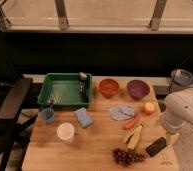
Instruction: Place eraser in tray
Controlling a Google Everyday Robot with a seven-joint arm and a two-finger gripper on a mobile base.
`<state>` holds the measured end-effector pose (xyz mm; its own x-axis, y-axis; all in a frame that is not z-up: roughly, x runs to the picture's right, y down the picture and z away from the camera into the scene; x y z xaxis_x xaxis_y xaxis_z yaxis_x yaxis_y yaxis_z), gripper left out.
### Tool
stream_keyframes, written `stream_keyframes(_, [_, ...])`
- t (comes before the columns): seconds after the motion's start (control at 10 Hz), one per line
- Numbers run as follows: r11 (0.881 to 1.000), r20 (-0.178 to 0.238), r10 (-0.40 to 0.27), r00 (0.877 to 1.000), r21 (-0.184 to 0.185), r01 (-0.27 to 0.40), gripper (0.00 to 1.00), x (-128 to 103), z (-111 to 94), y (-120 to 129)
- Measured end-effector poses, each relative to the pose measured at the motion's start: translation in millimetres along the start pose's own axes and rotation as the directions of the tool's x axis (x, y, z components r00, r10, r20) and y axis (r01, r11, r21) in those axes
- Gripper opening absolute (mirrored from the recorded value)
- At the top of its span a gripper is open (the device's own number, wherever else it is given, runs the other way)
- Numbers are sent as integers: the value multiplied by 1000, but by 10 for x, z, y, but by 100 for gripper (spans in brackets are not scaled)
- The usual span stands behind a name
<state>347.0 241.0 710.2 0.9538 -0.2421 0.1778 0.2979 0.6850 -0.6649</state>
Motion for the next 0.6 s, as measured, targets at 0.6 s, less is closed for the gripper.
stream_keyframes(0.6, [999,63,39,997,-35,-37,65,-6,503,111])
